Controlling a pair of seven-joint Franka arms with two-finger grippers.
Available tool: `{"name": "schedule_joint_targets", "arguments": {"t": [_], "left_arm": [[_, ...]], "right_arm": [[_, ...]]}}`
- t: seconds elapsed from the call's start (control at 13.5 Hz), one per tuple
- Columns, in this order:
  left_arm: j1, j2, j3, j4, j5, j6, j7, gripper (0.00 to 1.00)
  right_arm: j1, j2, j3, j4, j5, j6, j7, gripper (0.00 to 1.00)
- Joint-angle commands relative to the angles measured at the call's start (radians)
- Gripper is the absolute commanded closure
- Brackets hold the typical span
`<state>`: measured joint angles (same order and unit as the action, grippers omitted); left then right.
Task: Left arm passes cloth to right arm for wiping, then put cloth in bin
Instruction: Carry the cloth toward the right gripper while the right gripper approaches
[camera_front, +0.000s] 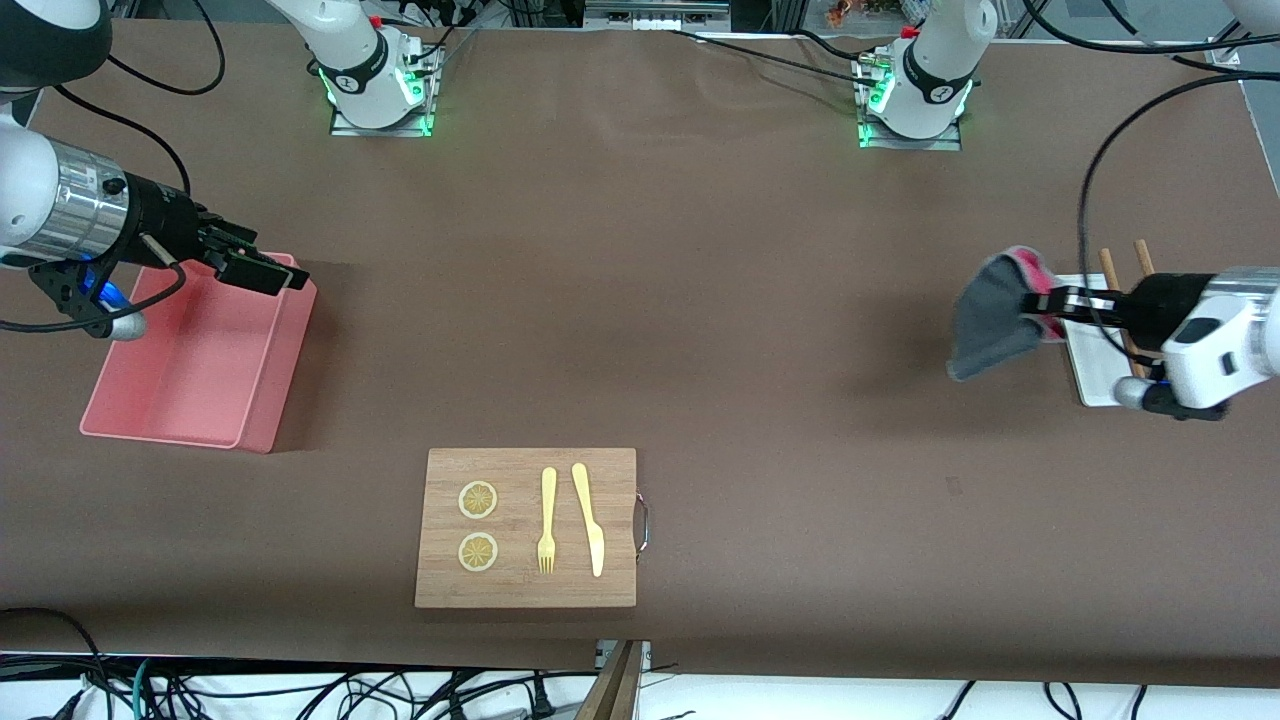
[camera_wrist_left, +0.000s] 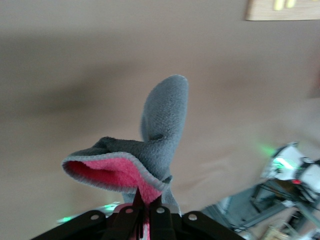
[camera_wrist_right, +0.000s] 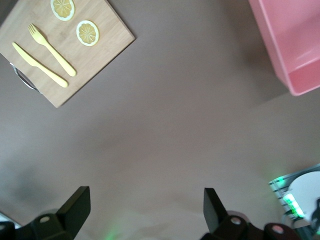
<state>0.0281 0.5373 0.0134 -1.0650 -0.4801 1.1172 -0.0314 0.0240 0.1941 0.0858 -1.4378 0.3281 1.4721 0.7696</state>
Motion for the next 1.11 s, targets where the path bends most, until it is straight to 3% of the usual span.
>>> {"name": "schedule_joint_targets", "arguments": {"t": [0.0, 0.22, 0.59, 1.04], "left_arm": [[-0.103, 0.041, 0.019, 0.007, -0.186, 0.034, -0.199, 1.00], [-0.259, 0.098, 0.019, 0.003, -0.351, 0.218, -0.395, 1.00], [-0.476, 0.148, 0.019, 0.006, -0.532, 0.505, -0.524, 1.00], [-0.589, 0.168, 0.019, 0.010, -0.829, 0.726, -0.627, 1.00]], "right_arm": [[0.039, 0.004, -0.003, 0.011, 0.028, 0.039, 0.121, 0.00], [0.053, 0.011, -0.003, 0.010, 0.063, 0.059, 0.171, 0.00], [0.111, 0.054, -0.003, 0.010, 0.094, 0.126, 0.264, 0.00], [0.131, 0.113, -0.003, 0.010, 0.163, 0.184, 0.324, 0.00]]}}
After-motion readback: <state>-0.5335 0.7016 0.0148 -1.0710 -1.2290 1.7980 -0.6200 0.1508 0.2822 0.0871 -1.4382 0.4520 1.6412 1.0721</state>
